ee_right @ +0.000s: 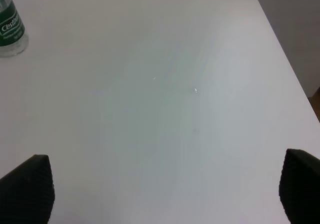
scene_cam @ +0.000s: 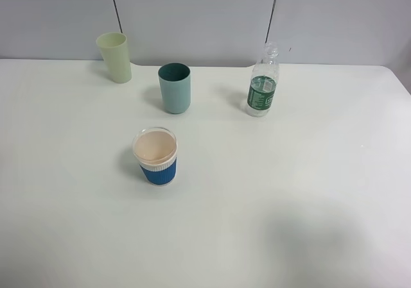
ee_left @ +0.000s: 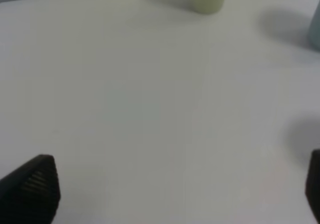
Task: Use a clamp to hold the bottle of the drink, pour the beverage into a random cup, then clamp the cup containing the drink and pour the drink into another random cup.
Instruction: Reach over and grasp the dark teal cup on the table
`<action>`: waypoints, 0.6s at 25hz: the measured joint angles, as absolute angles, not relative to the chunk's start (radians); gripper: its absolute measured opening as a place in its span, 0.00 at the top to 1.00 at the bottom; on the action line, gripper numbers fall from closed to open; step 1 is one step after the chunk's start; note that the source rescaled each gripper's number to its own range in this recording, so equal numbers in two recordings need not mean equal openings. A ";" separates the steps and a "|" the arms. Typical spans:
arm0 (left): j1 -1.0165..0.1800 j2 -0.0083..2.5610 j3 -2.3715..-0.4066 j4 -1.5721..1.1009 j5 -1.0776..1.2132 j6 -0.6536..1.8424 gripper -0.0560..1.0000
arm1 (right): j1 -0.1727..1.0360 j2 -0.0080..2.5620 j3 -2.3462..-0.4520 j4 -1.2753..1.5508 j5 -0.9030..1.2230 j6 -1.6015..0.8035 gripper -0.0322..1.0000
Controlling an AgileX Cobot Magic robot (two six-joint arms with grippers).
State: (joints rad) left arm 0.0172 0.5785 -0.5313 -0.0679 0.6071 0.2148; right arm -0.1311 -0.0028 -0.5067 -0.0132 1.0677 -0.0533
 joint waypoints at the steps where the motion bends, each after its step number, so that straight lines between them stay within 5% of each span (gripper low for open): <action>1: 0.017 0.619 -0.531 -0.068 0.594 0.230 0.00 | -0.131 -0.003 -0.507 -0.013 1.068 -0.053 0.18; 15: 0.017 1.026 -0.531 -0.159 0.434 0.278 0.00 | -0.131 -0.003 -0.507 -0.013 1.068 -0.053 0.18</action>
State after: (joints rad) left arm 0.0172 1.0263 -0.5313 -0.1587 0.4344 0.2776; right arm -0.1311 -0.0028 -0.5067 -0.0132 1.0677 -0.0533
